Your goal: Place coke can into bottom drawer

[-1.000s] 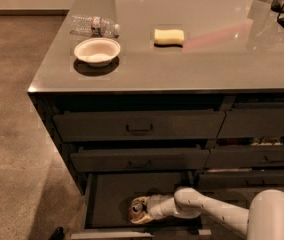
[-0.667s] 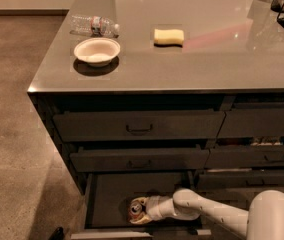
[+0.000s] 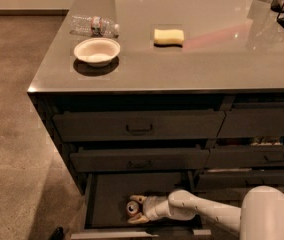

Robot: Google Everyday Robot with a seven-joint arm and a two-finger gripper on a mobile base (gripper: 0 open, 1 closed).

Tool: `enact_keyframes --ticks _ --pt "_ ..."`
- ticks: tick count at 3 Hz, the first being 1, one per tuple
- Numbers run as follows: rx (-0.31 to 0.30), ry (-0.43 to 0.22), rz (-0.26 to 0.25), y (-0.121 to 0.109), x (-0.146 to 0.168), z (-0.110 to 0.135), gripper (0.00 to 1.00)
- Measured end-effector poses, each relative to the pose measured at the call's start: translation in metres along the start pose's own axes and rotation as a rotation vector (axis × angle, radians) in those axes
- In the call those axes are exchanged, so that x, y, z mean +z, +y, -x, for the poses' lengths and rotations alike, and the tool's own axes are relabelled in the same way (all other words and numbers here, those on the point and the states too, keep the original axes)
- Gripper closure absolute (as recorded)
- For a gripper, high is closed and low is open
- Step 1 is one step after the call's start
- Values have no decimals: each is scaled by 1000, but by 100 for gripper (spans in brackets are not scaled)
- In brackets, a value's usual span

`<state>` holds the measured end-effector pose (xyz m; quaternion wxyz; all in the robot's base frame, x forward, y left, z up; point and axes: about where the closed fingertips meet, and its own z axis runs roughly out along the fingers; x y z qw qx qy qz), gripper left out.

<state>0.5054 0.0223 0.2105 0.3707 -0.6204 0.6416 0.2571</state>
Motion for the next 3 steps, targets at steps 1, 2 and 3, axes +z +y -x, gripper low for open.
enact_keyframes --ticks 1,2,3 --pt "-10 -16 5 2 -1 3 0" --pt "-56 -110 -9 15 -35 34 0" --pt "-59 -164 -46 25 -70 45 0"
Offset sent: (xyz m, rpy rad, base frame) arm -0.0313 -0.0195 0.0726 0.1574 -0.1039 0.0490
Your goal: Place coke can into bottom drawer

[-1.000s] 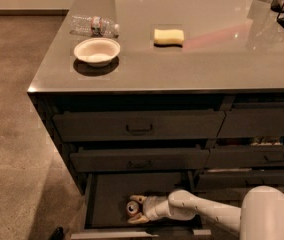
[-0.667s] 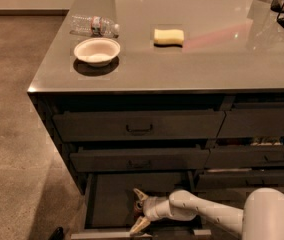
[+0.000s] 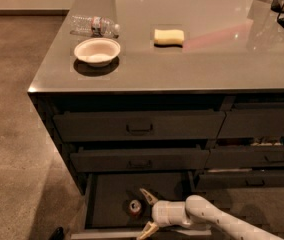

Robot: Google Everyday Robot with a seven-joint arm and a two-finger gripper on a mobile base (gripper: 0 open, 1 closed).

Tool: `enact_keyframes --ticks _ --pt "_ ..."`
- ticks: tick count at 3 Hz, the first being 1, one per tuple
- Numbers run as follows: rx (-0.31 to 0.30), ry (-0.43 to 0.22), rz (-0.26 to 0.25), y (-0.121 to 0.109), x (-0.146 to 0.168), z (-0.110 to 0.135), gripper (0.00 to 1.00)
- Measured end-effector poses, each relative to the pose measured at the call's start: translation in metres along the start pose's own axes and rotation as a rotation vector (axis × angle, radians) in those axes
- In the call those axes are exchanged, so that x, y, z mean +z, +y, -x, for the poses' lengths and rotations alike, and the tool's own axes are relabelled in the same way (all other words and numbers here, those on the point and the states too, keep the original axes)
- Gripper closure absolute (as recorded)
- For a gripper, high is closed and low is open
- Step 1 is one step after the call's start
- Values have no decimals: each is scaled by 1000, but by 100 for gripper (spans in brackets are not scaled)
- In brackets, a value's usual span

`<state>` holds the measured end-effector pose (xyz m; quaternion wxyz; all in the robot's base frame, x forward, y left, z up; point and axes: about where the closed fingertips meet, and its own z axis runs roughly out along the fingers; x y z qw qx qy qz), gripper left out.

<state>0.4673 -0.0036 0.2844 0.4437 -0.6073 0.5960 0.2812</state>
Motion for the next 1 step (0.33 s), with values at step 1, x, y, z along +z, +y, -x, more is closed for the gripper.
enact_keyframes --ticks 1 --pt "6 1 -11 0 -5 -2 0"
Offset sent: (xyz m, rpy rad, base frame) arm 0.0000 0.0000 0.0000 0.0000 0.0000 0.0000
